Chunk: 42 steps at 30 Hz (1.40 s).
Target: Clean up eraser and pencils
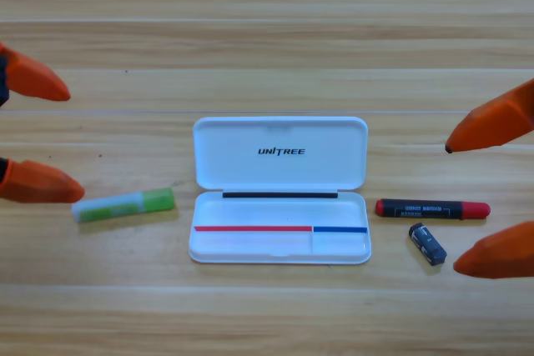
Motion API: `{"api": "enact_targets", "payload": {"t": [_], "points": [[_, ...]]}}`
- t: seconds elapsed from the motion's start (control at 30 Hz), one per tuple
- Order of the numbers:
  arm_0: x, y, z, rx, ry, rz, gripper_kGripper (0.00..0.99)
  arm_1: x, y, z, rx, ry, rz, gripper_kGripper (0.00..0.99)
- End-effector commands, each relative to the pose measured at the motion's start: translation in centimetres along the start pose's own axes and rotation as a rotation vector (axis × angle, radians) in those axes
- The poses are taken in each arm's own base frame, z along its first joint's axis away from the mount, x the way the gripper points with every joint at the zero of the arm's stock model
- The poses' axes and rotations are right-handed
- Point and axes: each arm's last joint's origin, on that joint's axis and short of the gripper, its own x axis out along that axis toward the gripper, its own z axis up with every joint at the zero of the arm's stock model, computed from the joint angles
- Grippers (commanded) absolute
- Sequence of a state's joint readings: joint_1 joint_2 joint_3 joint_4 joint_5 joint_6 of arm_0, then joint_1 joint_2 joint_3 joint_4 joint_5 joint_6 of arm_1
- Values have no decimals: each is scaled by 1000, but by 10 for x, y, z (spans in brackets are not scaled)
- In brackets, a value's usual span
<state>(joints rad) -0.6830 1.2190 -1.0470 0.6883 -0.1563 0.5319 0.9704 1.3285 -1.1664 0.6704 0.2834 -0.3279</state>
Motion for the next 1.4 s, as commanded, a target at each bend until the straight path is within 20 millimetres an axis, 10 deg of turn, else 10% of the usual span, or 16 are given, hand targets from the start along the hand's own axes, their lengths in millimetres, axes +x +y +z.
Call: {"api": "enact_targets", "payload": {"t": [0.03,0.6,0.9,1.2,1.4], "points": [[2,-5,-3,14,17,-11,980,14,3,-2,-1,28,37,986],[-14,3,3,26,61,90,990,-11,0,-18,87,-14,-36,986],[-30,51,34,66,236,214,989,-10,-42,-27,290,99,-295,988],[23,119,20,102,530,126,990,67,-83,-42,458,460,-327,988],[61,130,8,88,594,17,988,127,-109,-47,549,579,-278,977]]}}
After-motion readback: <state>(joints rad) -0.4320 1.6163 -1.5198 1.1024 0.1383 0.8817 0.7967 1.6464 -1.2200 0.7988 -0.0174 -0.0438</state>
